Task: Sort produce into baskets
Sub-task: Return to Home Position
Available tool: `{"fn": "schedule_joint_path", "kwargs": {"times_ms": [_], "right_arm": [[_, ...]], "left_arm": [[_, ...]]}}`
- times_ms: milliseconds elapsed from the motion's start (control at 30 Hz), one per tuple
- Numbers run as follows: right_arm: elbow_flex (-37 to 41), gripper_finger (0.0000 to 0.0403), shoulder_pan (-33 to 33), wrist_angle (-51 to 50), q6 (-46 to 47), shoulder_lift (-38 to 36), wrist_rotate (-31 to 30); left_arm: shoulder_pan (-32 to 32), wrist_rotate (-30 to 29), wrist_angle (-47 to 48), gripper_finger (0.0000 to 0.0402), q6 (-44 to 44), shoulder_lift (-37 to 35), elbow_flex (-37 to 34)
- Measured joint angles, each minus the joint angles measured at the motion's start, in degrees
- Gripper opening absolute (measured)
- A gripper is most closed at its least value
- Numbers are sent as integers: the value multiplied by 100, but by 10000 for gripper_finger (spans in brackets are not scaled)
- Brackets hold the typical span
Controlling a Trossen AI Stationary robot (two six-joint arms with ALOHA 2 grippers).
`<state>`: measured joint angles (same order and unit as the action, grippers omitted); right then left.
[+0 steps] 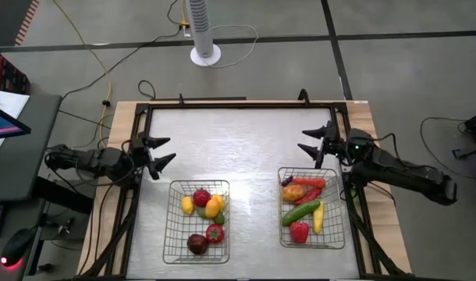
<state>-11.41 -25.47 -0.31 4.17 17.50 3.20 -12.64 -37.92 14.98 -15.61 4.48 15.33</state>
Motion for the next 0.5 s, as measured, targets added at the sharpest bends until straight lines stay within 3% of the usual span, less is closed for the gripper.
{"fn": "schedule_joint_path", "kwargs": {"times_ms": [300,500], "right_arm": [[720,311,-158,71,356,-988,73],[1092,311,-153,324,500,-1406,544]], "left_arm": [[0,671,-1219,345,143,-279,-1042],[0,1278,-1771,345,189,-279,-1404]]}}
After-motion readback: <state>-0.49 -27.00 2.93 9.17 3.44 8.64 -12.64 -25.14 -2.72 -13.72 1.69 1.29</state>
